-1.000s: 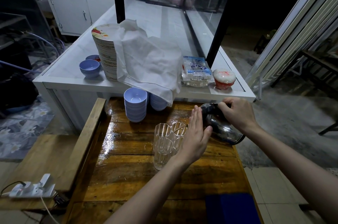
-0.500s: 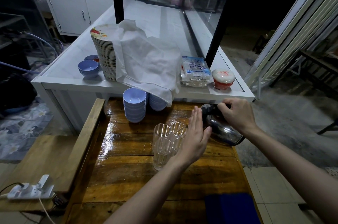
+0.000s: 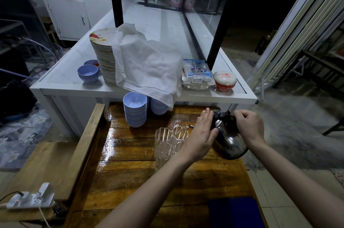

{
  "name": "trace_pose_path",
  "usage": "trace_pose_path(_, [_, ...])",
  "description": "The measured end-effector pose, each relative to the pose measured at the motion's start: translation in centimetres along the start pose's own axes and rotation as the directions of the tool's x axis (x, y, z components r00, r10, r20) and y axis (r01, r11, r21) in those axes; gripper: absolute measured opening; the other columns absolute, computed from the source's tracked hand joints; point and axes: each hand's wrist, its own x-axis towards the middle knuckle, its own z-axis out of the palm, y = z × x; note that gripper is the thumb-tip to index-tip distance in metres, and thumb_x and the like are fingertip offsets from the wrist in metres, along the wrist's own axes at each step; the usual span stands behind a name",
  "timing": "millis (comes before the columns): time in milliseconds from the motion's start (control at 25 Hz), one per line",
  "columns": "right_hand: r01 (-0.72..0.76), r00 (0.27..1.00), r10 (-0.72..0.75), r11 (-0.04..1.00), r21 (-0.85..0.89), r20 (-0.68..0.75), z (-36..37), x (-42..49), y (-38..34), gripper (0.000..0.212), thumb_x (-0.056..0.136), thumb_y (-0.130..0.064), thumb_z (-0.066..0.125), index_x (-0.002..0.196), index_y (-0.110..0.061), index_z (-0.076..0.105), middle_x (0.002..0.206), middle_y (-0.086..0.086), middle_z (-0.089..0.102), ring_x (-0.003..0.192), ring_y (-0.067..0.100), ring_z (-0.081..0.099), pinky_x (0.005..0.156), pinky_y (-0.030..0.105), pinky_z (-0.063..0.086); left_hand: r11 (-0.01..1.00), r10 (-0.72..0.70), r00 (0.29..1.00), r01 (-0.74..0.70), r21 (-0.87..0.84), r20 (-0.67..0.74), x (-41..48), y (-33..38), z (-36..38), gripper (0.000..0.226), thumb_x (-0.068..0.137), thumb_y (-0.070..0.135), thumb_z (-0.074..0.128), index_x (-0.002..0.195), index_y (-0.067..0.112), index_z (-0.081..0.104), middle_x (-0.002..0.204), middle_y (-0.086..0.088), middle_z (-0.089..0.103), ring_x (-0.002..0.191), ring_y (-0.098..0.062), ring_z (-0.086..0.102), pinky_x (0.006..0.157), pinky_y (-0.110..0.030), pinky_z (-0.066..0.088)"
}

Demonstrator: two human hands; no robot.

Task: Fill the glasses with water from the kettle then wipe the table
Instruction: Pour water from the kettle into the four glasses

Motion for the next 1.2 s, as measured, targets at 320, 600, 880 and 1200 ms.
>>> trace_pose_path(320, [-0.109,0.992,0.118,0.981,0.16,-0.047,0.3,-1.3,-0.4,0.039,0.085,-0.023,0.053,0.051,-0.006,0.055,0.049,0.003,0.045,0.054,0.019,0.042,0.054,0.032,0.032,0.991,0.091,0.996,-0.088,0.101,-0.018,0.4,0.4,-1.6,0.057,0.103,0.027,0.036,0.153,0.01,0.015,0.162,-0.006,0.009,0.149,-0.011,0.001,0.122,-0.029,0.003])
trace_pose_path(600, [0.18,0.983,-0.182,0.983,0.044,0.031,1.0,0.0,-4.2,0.044,0.084,-0.022,0.056,0.043,-0.016,0.043,0.041,-0.004,0.04,0.045,0.013,0.038,0.047,0.026,0.03,0.999,0.035,0.984,-0.028,0.043,-0.172,-1.9,-0.9,-2.6,0.059,0.103,0.026,0.036,0.154,0.014,0.009,0.16,0.005,0.0,0.148,-0.005,-0.005,0.12,-0.02,-0.002])
trace_pose_path(880, [0.421,0.902,-0.406,0.904,-0.081,0.149,3.5,1.0,-5.8,0.041,0.077,-0.038,0.049,0.058,-0.008,0.07,0.053,0.008,0.065,0.053,0.022,0.059,0.052,0.028,0.043,0.996,-0.089,0.973,0.088,-0.016,-0.211,-4.1,-2.2,-2.3,0.061,0.104,0.031,0.03,0.154,0.021,-0.004,0.161,0.009,-0.012,0.145,0.004,-0.014,0.119,-0.019,-0.004])
trace_pose_path(1200, [0.478,0.871,-0.46,0.874,-0.086,0.173,4.3,0.9,-6.7,0.047,0.077,-0.043,0.046,0.063,-0.008,0.074,0.055,0.007,0.067,0.051,0.021,0.06,0.053,0.03,0.046,0.992,-0.128,0.968,0.123,-0.035,-0.214,-4.2,-2.6,-3.2,0.062,0.104,0.027,0.033,0.154,0.017,-0.002,0.162,0.004,-0.009,0.147,-0.003,-0.012,0.122,-0.026,-0.002])
